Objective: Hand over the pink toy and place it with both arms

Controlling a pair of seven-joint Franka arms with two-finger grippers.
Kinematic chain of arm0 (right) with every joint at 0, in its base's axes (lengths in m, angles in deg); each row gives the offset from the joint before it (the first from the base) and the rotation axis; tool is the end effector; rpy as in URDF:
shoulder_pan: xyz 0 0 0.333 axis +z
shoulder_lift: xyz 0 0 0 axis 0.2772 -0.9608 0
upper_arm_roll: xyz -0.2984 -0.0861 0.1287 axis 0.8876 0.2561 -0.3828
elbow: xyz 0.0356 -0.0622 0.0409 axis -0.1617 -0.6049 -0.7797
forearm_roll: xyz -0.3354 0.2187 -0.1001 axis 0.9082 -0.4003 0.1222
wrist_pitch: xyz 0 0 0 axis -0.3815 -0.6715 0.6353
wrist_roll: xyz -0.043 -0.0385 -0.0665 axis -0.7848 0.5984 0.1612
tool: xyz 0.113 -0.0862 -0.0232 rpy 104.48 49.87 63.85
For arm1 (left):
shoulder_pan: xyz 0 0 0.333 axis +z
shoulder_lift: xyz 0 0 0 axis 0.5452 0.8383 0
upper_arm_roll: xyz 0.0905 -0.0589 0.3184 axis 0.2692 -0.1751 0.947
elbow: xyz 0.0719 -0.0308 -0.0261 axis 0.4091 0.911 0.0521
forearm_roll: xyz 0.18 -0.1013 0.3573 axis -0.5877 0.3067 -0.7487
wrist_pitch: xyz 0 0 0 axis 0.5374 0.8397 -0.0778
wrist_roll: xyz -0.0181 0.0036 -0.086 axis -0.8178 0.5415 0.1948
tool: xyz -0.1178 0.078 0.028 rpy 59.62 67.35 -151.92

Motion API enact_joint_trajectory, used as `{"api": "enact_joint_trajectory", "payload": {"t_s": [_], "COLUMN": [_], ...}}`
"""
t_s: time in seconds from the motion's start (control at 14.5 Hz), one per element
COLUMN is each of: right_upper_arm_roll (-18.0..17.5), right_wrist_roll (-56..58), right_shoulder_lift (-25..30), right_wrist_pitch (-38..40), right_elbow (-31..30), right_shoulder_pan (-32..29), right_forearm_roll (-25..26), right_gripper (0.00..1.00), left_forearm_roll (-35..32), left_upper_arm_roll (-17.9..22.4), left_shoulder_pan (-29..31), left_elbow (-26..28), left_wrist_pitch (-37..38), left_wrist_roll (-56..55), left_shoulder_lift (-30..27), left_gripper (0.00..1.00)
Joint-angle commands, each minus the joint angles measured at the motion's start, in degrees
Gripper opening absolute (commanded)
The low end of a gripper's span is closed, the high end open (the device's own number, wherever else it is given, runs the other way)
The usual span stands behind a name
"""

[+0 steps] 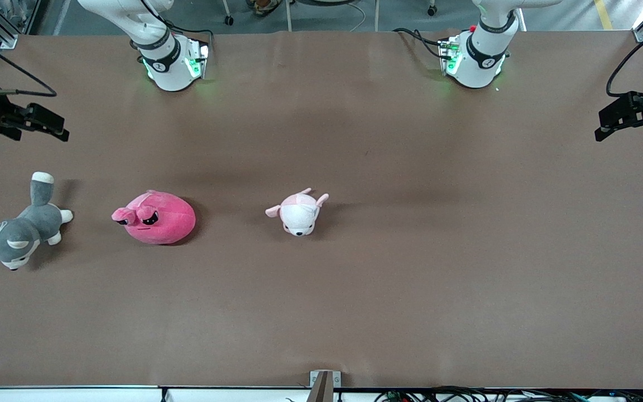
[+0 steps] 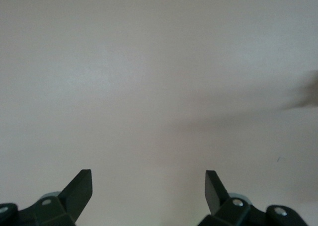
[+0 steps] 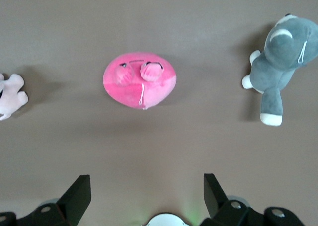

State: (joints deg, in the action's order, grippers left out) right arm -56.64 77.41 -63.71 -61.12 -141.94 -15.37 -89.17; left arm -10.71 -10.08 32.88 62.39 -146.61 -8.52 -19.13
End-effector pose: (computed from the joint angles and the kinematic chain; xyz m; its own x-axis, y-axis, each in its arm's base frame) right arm 0.5334 -0.0001 0.6084 0.9920 -0.0344 -0.1212 -0.0358 -0.9993 -0.0100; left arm 0.5679 -0.0104 0.6465 0.9906 -0.1332 0.0313 -0.1335 -0.9910 0.0057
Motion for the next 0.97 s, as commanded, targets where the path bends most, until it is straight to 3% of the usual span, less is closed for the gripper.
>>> {"api": "enact_joint_trajectory", "payload": {"t_s": [0.0, 0.35, 0.9], "right_upper_arm_roll": [-0.48, -0.22, 0.13], "right_wrist_roll": [0.39, 0.38, 0.83], "right_shoulder_lift": [2.19, 1.49, 0.44], "right_wrist_pitch": [3.69, 3.61, 3.17], "right_elbow": [-2.19, 4.75, 6.6], "right_shoulder_pan": [1.12, 0.69, -0.9], "right_forearm_roll": [1.45, 0.92, 0.92], "right_gripper": [1.0, 1.0, 1.0], "left_forearm_roll": [-0.72, -0.98, -0.45], "left_upper_arm_roll": [0.03, 0.12, -0.05], "left_shoulder_pan": [-0.64, -0.46, -0.46], "left_elbow": [-1.47, -1.56, -1.56], "left_wrist_pitch": [0.01, 0.09, 0.01], "left_wrist_roll": [0.13, -0.22, -9.81], "left_shoulder_lift": [0.22, 0.22, 0.13], "left_gripper": [1.0, 1.0, 1.0]}}
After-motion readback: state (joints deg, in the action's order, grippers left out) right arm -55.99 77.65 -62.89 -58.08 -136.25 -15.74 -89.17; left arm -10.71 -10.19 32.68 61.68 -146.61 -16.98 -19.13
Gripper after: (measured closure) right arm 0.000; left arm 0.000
